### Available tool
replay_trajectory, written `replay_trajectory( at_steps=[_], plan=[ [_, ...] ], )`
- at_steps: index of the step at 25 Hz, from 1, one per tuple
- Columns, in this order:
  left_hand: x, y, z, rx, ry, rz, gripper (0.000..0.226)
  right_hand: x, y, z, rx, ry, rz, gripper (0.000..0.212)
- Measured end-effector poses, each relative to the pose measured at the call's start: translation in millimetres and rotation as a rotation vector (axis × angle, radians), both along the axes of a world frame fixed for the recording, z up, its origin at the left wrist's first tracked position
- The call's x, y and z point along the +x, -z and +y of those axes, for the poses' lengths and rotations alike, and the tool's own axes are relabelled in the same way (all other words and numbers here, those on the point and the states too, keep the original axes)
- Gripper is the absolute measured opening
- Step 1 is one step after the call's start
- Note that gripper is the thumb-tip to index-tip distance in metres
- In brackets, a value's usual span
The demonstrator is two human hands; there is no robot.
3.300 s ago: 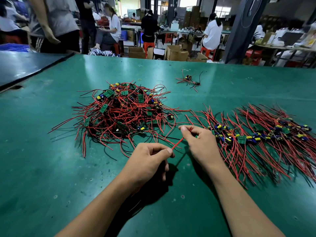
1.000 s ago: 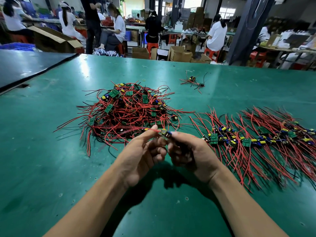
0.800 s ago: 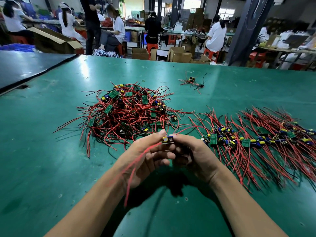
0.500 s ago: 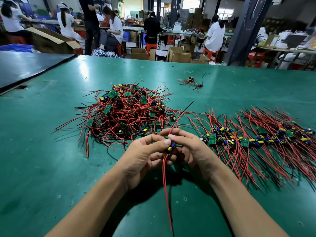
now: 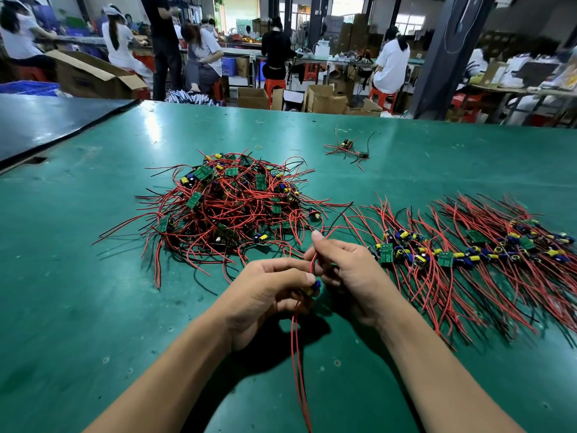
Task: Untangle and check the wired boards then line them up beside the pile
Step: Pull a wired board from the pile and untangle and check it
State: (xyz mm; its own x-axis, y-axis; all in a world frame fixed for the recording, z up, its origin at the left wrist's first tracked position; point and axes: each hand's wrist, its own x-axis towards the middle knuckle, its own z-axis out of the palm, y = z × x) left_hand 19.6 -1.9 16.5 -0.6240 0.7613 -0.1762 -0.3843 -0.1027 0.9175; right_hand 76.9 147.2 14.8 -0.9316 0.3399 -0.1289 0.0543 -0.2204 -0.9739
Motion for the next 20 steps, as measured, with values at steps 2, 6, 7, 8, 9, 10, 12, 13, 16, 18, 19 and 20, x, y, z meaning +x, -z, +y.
replay_trajectory(
  at_steps=[2, 6, 7, 8, 9, 10, 12, 13, 16, 18, 19, 20],
  plan=[
    [3.3, 0.3, 1.4, 0.006, 0.009, -0.034, 0.022, -1.0, 0.3, 0.1, -0.036, -0.017, -0.021, 0.037],
    [6.7, -1.9, 4.2, 0.025, -0.017, -0.074, 0.013, -1.6, -0.1, -2.1, -0.071, 0.035, 0.033, 0.034],
    [5.6, -2.8, 4.3, 0.03, -0.034, -0.078, 0.016, -2.2, 0.4, -2.2, -0.033, 0.06, 0.052, 0.034],
    [4.4, -3.4, 4.1, 0.038, -0.049, -0.083, 0.019, -2.5, 0.9, -1.9, 0.006, 0.081, 0.068, 0.035],
    [3.5, -3.6, 4.2, 0.049, -0.062, -0.092, 0.022, -2.7, 1.2, -1.8, 0.038, 0.099, 0.077, 0.036],
    [3.0, -3.5, 4.1, 0.059, -0.077, -0.101, 0.025, -2.6, 1.4, -1.5, 0.076, 0.118, 0.08, 0.039],
    [2.0, -1.9, 4.7, 0.064, -0.111, -0.111, 0.026, -1.9, 1.6, -0.6, 0.267, 0.181, 0.068, 0.046],
    [1.5, -0.7, 5.4, 0.059, -0.127, -0.111, 0.023, -1.6, 2.4, 0.2, 0.418, 0.22, 0.06, 0.049],
    [1.0, 2.8, 6.2, -0.004, -0.158, -0.075, 0.007, -0.1, 3.0, 1.9, 0.714, 0.287, 0.065, 0.048],
    [0.2, 4.2, 5.6, -0.06, -0.163, -0.05, 0.005, 0.5, 2.3, 2.3, 0.731, 0.268, 0.072, 0.048],
    [-0.3, 4.6, 5.3, -0.077, -0.156, -0.046, 0.007, 0.3, 2.1, 1.6, 0.728, 0.256, 0.071, 0.048],
    [-0.8, 4.8, 4.8, -0.09, -0.142, -0.042, 0.008, 0.2, 2.2, -0.3, 0.716, 0.246, 0.066, 0.049]
  ],
)
